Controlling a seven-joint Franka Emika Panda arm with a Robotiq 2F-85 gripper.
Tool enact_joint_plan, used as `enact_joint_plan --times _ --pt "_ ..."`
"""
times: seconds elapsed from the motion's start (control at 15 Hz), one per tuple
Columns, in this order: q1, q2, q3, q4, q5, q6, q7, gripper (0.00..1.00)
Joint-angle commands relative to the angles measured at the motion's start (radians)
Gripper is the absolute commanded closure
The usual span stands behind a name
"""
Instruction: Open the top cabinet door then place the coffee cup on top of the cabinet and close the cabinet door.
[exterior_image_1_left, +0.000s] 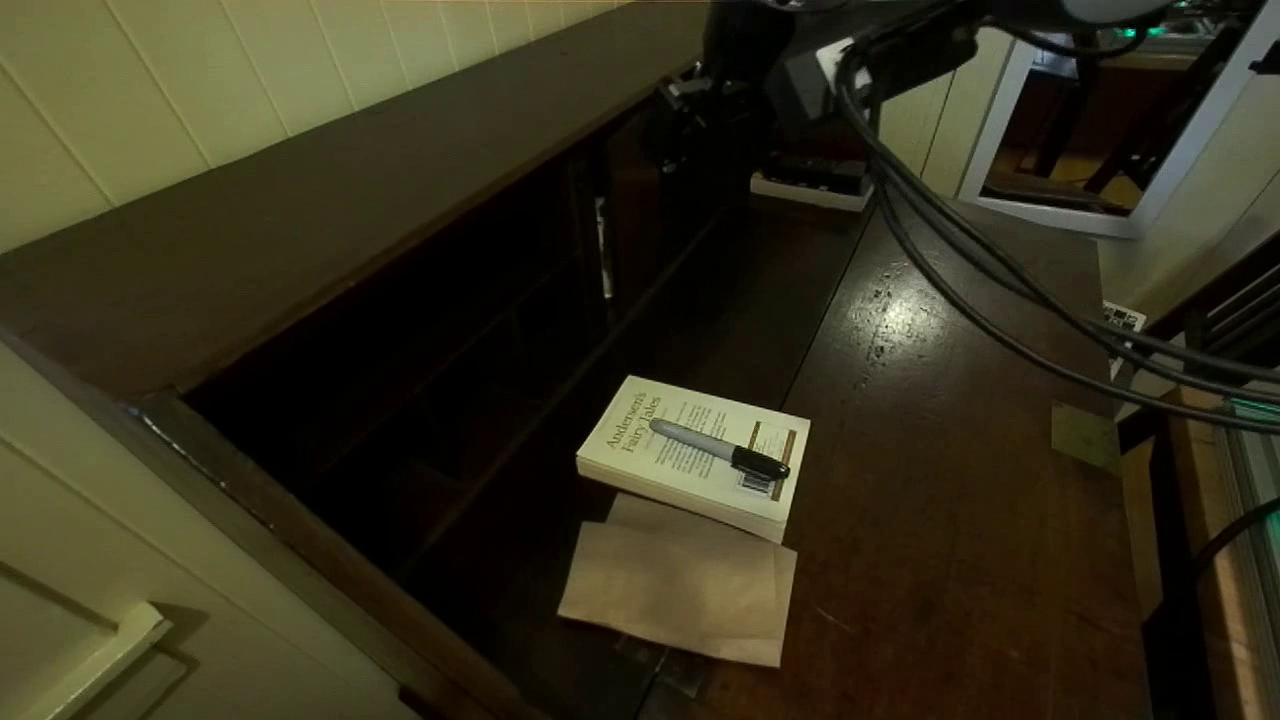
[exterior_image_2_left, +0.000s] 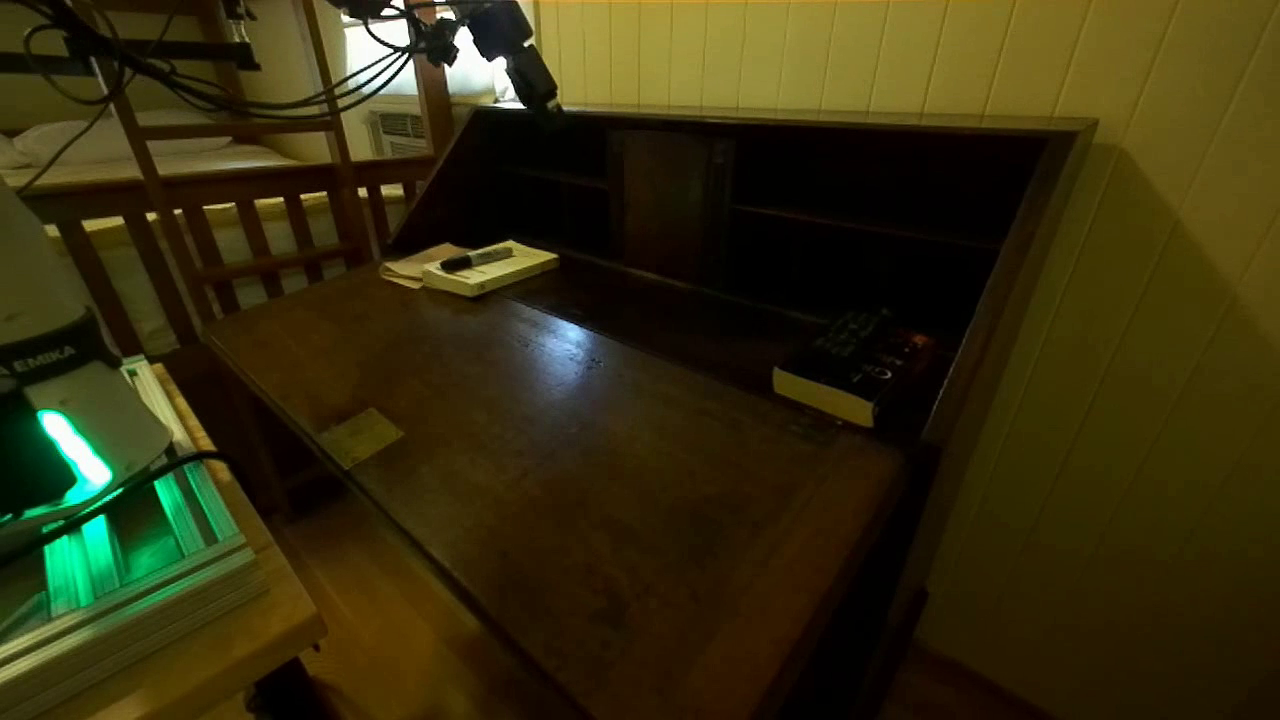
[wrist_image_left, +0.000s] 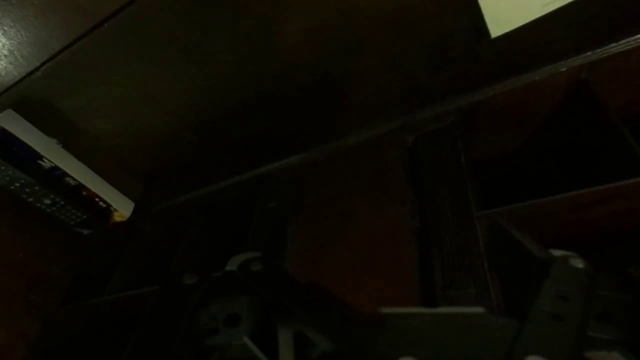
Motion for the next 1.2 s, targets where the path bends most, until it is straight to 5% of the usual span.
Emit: enact_joint_plan --times 0.0,0.53,1.13 --pt "0.110 0.142 -0.090 0.137 -0.100 -0.041 0.101 0.00" --pt "0.205 0.160 -0.176 0.146 -0.045 -0.048 0.085 0.00" --pt "0.258 0.176 -0.269 0.096 -0.169 0.006 0.294 0.00"
